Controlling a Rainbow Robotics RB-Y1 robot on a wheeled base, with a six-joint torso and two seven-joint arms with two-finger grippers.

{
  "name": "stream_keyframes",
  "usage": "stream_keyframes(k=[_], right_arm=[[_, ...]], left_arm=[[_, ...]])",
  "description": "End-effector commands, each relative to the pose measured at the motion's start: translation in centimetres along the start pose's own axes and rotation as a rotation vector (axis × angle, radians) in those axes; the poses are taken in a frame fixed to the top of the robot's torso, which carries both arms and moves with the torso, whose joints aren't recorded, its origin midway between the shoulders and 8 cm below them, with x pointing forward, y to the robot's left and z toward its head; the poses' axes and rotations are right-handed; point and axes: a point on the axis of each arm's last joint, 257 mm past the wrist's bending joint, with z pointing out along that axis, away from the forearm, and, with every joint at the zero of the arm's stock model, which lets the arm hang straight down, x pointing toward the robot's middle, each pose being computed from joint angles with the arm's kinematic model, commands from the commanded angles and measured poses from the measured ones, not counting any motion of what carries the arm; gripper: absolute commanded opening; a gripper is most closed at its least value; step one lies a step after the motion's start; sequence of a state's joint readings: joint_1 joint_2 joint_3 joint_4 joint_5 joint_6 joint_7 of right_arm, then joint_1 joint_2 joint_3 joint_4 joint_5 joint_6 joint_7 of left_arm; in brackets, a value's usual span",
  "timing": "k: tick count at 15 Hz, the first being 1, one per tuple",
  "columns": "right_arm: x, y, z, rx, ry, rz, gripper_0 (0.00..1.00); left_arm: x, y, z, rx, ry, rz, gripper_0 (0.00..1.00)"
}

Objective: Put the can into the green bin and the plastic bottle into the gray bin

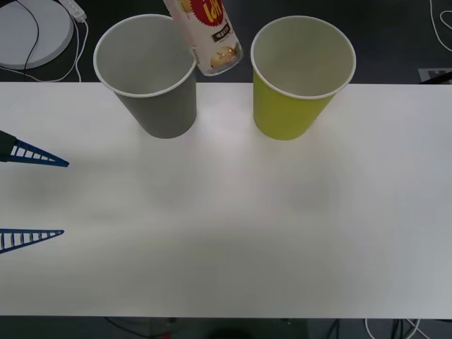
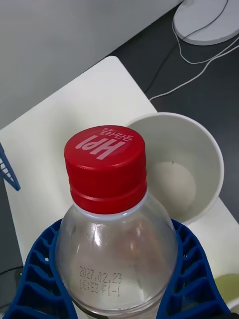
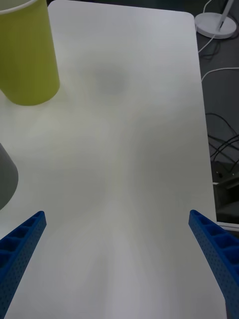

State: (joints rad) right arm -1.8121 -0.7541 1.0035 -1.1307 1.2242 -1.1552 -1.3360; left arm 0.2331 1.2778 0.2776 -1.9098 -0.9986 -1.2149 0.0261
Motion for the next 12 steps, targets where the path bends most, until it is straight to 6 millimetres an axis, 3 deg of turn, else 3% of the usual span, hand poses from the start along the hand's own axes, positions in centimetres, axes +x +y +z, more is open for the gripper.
stream_keyframes(k=[1, 8, 12], right_arm=[[-1.1, -0.6, 2.0, 0.034, 0.028, 0.021, 0.00], [-3.4, -1.6, 6.7, 0.118, 0.037, 0.075, 0.00], [-4.2, -1.9, 7.6, 0.157, 0.036, 0.082, 0.00]], left_arm=[[0.0, 0.0, 0.0, 0.000, 0.000, 0.000, 1.00], [0.0, 0.0, 0.0, 0.000, 0.000, 0.000, 1.00], [0.0, 0.0, 0.0, 0.000, 0.000, 0.000, 1.00]])
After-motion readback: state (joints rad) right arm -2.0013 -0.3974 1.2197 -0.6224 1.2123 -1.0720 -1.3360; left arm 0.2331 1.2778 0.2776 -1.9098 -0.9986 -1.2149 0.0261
